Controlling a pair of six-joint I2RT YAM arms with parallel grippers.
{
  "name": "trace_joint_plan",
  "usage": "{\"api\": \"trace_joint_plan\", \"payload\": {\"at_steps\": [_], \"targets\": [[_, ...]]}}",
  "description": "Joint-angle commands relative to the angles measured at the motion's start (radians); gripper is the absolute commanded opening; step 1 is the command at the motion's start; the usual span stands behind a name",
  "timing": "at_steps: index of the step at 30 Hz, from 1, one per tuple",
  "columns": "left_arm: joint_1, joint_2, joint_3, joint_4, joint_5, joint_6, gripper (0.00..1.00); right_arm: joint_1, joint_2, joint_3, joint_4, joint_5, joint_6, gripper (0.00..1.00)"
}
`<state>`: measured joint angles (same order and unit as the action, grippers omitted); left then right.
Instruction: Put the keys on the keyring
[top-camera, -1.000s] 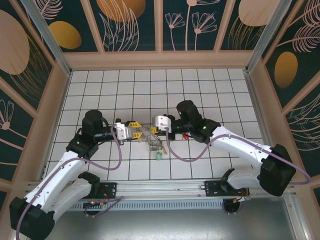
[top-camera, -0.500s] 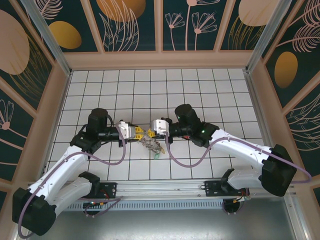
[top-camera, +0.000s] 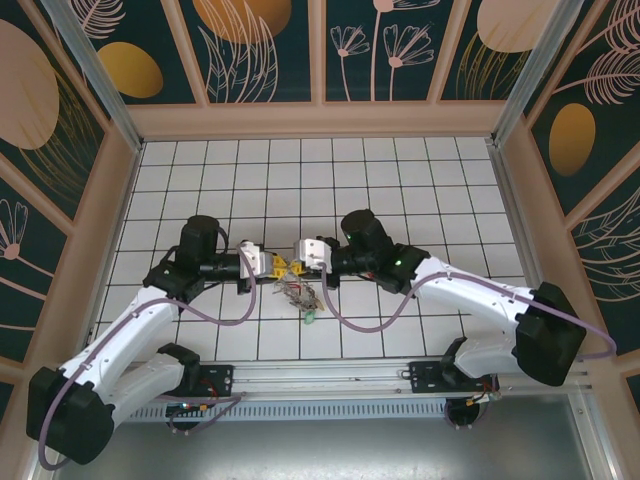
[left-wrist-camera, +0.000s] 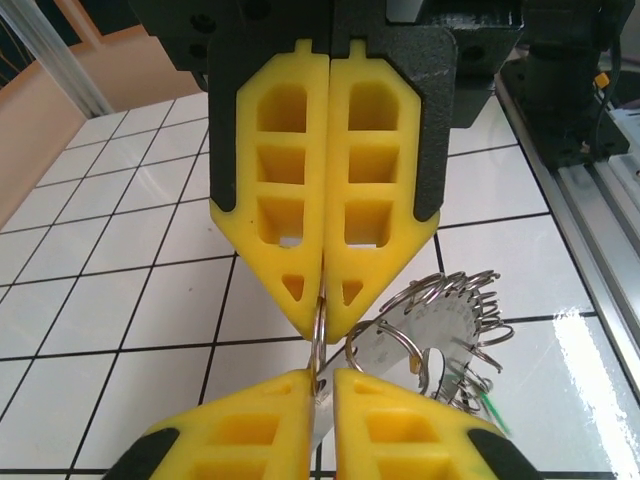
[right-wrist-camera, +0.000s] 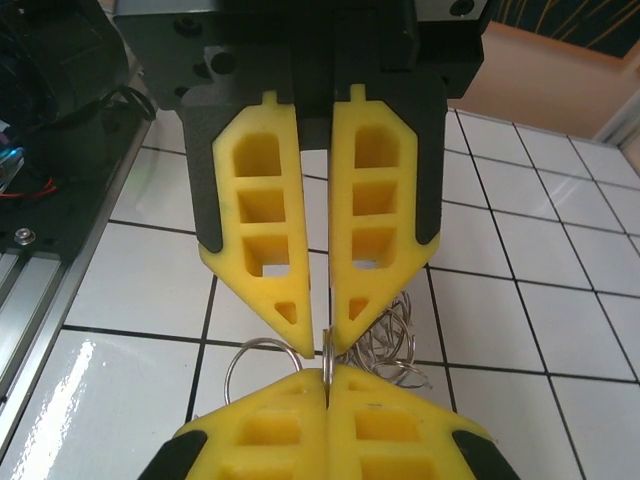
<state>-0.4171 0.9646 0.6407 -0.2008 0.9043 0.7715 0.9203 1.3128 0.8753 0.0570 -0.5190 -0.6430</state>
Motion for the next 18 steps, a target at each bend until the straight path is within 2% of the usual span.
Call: {"api": "trace_joint_plan", "payload": {"at_steps": [1,3,7,10,12,13,18], "targets": [[-0.004,0.017,0.047,-0.002,0.014,0.038,0.09,0.022,0.011,0.051,0.123,-0.009,0.043,0.0],[-0.003,0.02,0.048,0.001,0.005,0.052,0.08,0.022,0.017,0.053,0.13,-0.008,0.046,0.0],[-0.004,0.02,0.041,0.036,0.0,0.065,0.14,0.022,0.022,0.047,0.145,-0.012,0.049,0.0],[-0.005,0.029,0.037,0.046,0.006,0.083,0.14,0.022,0.022,0.037,0.157,-0.007,0.057,0.0],[-0.005,0.035,0.033,0.056,0.007,0.084,0.07,0.022,0.023,0.031,0.162,-0.006,0.06,0.0],[-0.003,0.037,0.031,0.063,0.007,0.084,0.0,0.022,0.024,0.031,0.157,-0.007,0.056,0.0],[-0.004,0.008,0.014,0.096,0.004,0.105,0.0,0.009,0.025,0.04,0.028,-0.026,-0.048,0.0]]}}
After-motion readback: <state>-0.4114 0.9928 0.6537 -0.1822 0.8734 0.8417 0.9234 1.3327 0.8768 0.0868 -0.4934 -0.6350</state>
